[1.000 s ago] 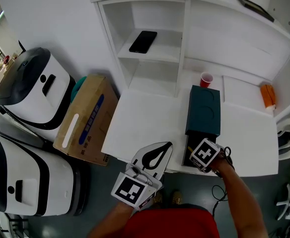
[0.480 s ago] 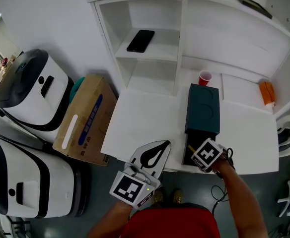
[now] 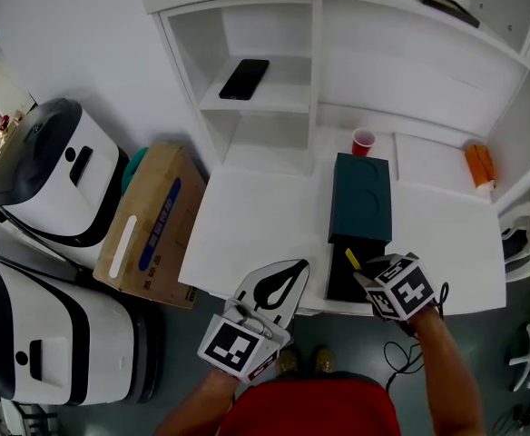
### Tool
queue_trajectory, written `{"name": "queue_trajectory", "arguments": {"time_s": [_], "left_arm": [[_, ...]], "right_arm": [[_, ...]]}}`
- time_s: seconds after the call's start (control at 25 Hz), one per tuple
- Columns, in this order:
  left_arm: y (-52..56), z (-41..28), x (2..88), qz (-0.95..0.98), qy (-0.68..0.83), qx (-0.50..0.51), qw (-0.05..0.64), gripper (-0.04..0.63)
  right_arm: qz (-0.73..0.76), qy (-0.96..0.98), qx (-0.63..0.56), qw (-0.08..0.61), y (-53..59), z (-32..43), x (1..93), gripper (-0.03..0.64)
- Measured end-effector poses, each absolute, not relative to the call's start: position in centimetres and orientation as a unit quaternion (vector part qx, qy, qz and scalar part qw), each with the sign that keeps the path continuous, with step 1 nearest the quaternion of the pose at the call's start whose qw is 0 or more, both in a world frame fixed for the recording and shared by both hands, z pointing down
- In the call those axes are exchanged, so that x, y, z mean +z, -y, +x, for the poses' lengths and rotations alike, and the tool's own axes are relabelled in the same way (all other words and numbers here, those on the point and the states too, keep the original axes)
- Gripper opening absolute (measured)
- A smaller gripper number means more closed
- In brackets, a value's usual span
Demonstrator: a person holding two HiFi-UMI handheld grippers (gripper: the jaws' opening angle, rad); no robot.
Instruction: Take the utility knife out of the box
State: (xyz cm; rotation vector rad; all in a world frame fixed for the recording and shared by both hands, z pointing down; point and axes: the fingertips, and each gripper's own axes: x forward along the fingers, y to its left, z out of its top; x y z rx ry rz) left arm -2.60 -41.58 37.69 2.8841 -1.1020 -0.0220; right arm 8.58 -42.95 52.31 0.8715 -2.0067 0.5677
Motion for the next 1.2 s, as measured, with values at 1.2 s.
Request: {"name": "queue_trajectory", "arguments": {"time_s": [1.2], "left_arm": [[36.3,1.7,33.7,0.946,0.325,-0.002,0.013,0.014]], "right_arm": [[0.440,0.896,-0.022,-0.056,34.7,10.0,30.8,0.077]]}}
